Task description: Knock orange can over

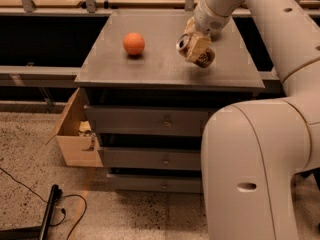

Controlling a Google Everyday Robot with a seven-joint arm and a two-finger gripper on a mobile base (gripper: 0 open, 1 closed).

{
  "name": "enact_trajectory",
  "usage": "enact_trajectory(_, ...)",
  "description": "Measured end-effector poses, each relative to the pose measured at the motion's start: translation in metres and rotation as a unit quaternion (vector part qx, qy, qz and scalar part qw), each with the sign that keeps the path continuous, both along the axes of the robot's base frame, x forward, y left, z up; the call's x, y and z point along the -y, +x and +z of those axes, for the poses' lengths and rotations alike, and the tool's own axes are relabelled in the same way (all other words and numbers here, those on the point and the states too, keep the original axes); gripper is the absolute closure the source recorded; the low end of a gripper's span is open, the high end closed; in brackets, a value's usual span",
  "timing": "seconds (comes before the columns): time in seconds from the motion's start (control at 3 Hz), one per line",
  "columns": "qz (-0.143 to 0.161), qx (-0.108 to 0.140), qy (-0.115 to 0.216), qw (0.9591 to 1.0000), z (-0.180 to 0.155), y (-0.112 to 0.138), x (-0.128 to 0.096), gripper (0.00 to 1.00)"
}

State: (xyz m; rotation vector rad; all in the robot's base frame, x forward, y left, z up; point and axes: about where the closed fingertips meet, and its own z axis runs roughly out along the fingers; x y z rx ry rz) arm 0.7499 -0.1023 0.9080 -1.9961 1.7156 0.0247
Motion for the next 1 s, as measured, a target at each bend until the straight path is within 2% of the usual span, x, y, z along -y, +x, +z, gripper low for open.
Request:
enact_trajectory(0.67, -0.019, -0.051, 0.038, 0.9978, -0.039, -0.005, -0.012, 0.15)
enact_trajectory(1.0, -0.028, -0.068, 0.06, 0.9955, -0.048, -0.008, -0.014, 0.0)
